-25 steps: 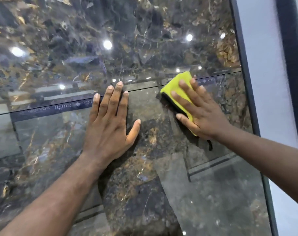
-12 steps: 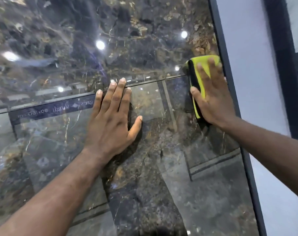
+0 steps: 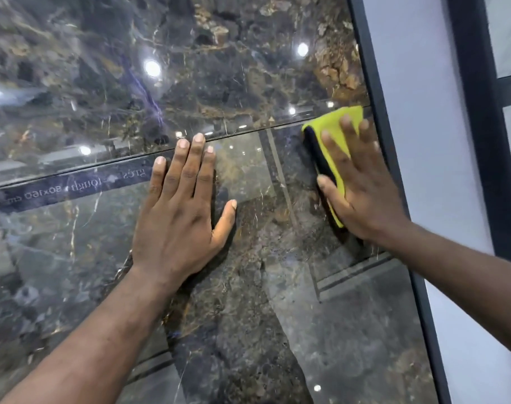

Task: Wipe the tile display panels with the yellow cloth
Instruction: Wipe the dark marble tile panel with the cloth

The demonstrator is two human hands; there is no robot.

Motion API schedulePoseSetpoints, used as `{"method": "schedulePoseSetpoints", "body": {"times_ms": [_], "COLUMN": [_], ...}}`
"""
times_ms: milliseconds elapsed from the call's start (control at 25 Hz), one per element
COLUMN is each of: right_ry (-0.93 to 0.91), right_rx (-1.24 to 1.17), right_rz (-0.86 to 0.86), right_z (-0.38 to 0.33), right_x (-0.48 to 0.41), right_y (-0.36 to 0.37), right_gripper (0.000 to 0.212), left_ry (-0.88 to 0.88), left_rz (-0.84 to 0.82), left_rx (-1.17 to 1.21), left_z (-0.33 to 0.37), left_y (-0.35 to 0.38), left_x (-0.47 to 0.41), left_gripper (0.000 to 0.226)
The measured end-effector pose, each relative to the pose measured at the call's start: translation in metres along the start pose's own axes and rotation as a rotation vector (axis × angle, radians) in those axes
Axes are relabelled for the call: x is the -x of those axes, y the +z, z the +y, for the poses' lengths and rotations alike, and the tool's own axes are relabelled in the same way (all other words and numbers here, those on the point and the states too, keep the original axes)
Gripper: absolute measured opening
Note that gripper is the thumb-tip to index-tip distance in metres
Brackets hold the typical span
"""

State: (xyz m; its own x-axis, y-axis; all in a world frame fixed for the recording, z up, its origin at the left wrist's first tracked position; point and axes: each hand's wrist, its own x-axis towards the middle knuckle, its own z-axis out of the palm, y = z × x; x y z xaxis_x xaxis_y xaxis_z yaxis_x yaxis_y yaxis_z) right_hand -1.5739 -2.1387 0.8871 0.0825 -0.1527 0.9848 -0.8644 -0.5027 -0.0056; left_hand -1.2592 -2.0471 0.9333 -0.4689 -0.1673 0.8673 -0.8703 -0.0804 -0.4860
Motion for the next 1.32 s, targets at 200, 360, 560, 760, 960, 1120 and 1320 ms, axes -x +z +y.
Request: {"method": "schedulePoseSetpoints", "body": {"times_ms": [200,360,560,760,960,1120,1320], "right_ry": [0.231,0.128,0.18,0.269,0.178,0.424,0.309], "right_rx": [-0.102,-0.138,-0.219,-0.252,-0.168,-0.193,-0.199], "right_rz": [0.036,-0.021,0.046,0.113,0.001,0.04,-0.06], "right_z": [0.021,-0.01,0.007,-0.004,-0.018,0.001,-0.034], "right_x": [-0.016,-0.016,0.032,-0.021,0.073,0.04,0.073], "right_y": [-0.013,-0.008,-0.014,-0.022,-0.013,-0.022,-0.004], "right_gripper": [0.067,0.071,0.062,0.058,0.057,0.059,0.064], "left_ry": [-0.008,-0.017,-0.032,-0.039,-0.035,-0.039,-0.044], "left_rz": [-0.017,-0.013,-0.012,0.007,0.029,0.029,0.037], "left_rx": [-0.026,-0.021,-0.015,-0.013,-0.004,0.002,0.024], "left_z": [0.004,0.005,0.005,0.008,0.007,0.009,0.009], "left_y": [0.0,0.002,0.003,0.003,0.005,0.003,0.004], "left_x": [0.004,0.005,0.01,0.01,0.011,0.012,0.012], "left_gripper": [0.083,0.083,0.082,0.081,0.08,0.079,0.078]}}
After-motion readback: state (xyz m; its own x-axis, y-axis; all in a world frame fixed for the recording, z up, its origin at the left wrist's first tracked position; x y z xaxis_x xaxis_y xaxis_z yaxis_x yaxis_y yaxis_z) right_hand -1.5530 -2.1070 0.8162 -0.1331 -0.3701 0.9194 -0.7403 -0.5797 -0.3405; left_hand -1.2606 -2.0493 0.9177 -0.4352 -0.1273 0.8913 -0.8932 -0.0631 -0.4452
